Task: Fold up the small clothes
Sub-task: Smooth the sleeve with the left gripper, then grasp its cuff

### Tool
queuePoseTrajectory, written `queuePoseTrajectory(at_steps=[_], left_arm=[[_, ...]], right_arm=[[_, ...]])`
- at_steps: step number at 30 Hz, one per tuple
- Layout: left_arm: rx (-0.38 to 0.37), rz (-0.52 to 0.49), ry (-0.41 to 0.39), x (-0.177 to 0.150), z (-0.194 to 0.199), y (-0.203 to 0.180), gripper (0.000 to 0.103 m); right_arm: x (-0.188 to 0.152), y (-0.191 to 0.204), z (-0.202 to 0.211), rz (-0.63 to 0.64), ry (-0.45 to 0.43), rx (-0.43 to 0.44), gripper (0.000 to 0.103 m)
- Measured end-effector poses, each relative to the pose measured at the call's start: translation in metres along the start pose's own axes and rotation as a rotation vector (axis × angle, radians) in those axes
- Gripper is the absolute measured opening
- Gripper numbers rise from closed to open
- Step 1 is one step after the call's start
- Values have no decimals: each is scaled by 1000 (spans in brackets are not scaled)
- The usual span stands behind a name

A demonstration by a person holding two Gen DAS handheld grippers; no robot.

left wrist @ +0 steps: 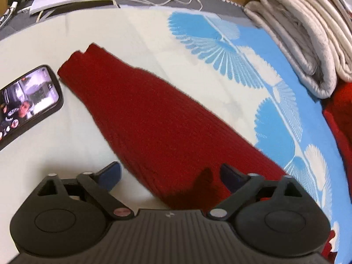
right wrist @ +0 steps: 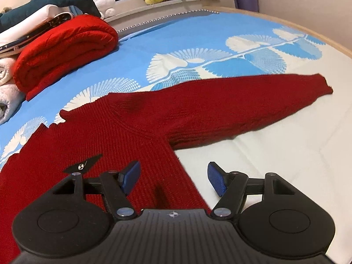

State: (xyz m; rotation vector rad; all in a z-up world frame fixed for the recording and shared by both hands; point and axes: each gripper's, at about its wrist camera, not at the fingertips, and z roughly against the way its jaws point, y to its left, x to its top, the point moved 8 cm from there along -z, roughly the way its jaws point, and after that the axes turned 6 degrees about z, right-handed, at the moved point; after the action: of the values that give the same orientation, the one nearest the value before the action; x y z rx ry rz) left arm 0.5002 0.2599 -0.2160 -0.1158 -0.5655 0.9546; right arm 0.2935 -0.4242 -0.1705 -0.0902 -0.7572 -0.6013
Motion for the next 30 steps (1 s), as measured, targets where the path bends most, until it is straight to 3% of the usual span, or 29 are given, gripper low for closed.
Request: queuePoseTrajectory(at_steps=[15, 16, 17, 18, 19, 20, 25, 30], left_arm=[[-106, 62, 51, 13, -9, -3, 100], [-99, 92, 42, 15, -7, -1, 95], [-82, 112, 26, 17, -5, 2, 77], [-62, 106, 11, 19, -4, 4, 45], [-41, 96, 3, 21, -3, 5, 29], [-38, 100, 13, 22, -5, 7, 22], [-46, 143, 8, 27, 2, 10, 15], [-93, 13, -134, 31, 47, -28, 14]], right_arm=[[-3, 18, -6, 20, 3, 15, 70], [-3, 18, -6, 26, 0, 14, 70], [-2, 18, -5, 29, -3, 13, 70], [-1, 17, -5, 30, -5, 10, 70], [-1, 17, -5, 30, -7, 8, 70], [0, 16, -5, 28, -8, 8, 70], [1, 12, -3, 29, -11, 3, 70], [4, 9, 0, 19, -21, 6, 70]])
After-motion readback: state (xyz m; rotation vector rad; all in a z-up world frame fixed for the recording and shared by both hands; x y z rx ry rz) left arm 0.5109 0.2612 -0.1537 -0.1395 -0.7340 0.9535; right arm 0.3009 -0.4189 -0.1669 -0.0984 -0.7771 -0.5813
